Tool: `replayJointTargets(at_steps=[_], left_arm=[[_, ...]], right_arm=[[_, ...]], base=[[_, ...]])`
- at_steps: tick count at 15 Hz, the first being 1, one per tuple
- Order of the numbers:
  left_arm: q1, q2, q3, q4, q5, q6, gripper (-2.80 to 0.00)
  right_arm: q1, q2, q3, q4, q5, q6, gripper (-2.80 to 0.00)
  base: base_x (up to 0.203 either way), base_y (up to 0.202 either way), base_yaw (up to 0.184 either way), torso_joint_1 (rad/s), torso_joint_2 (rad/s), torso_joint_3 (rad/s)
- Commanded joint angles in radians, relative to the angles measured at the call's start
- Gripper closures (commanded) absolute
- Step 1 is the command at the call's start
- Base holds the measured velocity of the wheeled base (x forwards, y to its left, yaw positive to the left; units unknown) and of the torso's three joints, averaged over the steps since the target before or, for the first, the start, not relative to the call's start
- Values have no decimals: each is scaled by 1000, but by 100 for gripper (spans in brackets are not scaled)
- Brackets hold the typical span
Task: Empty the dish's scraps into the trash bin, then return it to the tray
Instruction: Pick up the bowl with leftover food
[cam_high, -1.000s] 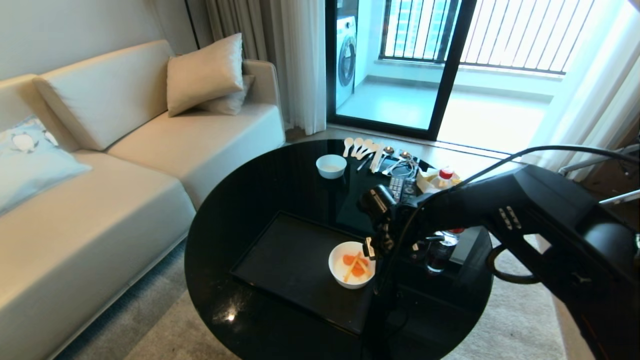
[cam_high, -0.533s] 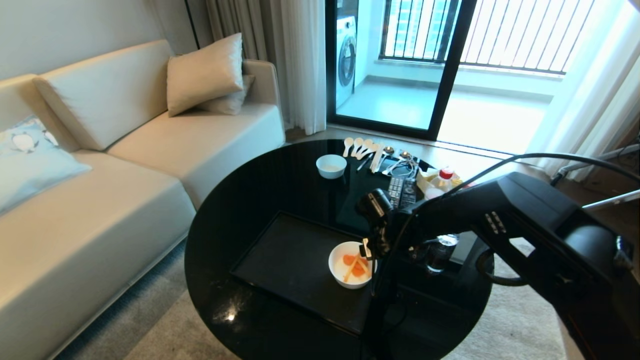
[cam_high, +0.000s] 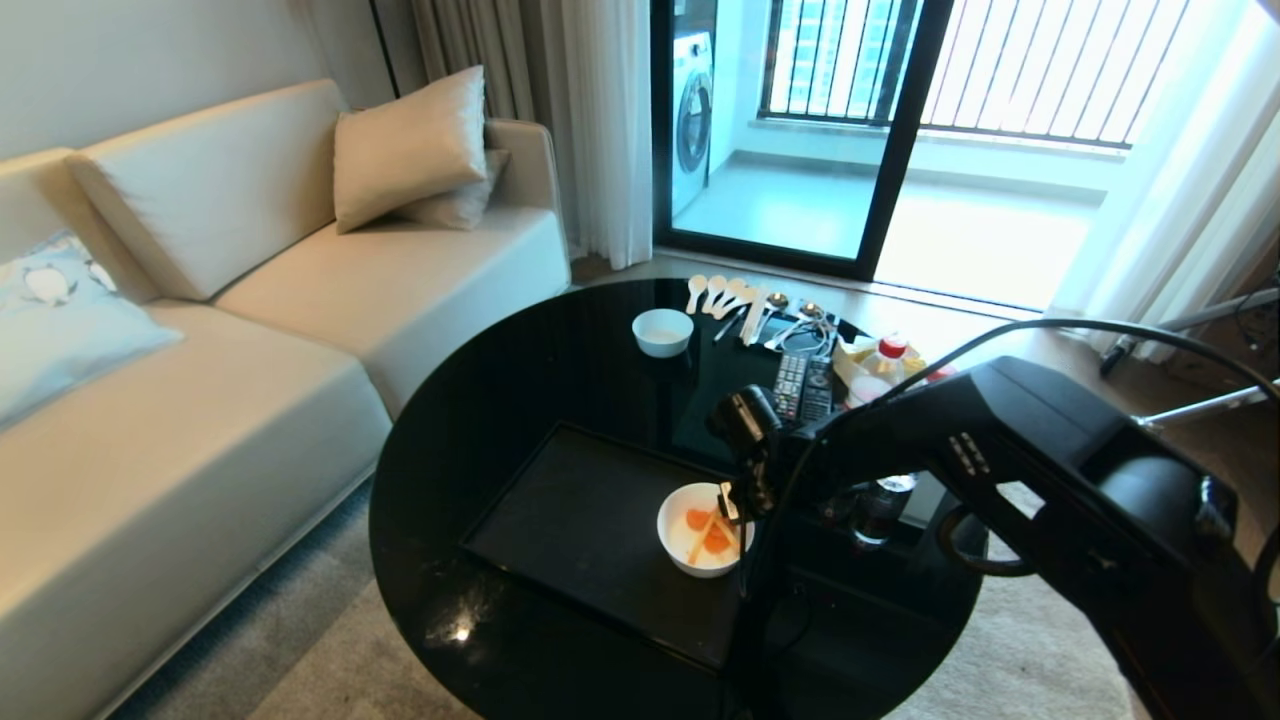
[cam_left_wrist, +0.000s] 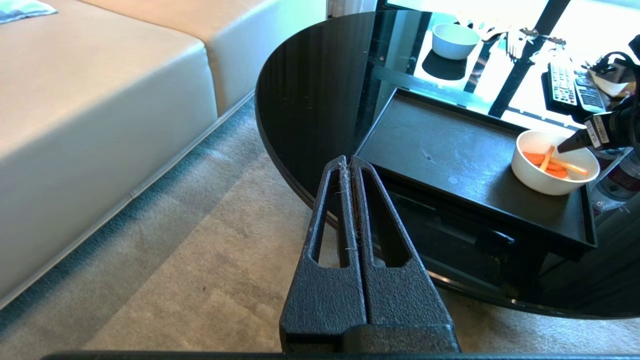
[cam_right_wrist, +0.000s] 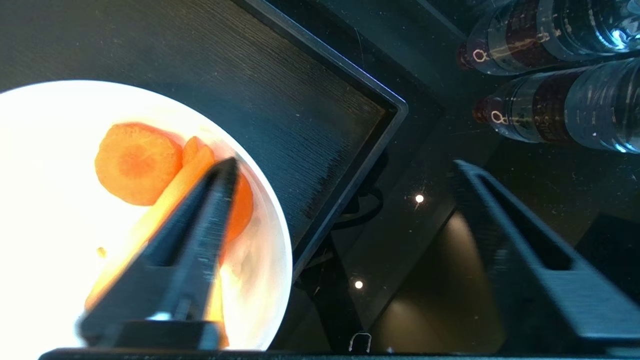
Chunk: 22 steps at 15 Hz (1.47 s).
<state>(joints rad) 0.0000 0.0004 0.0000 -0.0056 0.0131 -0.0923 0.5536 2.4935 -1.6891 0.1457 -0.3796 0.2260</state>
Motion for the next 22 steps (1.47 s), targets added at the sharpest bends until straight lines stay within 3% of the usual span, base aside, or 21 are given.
replayJointTargets(at_steps=[1, 15, 22], left_arm=[[0, 0, 0, -1, 1, -1, 0], [0, 0, 0, -1, 1, -1, 0], [0, 0, 0, -1, 1, -1, 0]], right_arm=[[0, 13, -5, 2, -2, -4, 0], [2, -20, 12, -6, -24, -13, 0], [-12, -202, 177, -3, -14, 4, 0]], base=[[0, 0, 0, 0, 0, 0], [0, 0, 0, 0, 0, 0], [0, 0, 0, 0, 0, 0]])
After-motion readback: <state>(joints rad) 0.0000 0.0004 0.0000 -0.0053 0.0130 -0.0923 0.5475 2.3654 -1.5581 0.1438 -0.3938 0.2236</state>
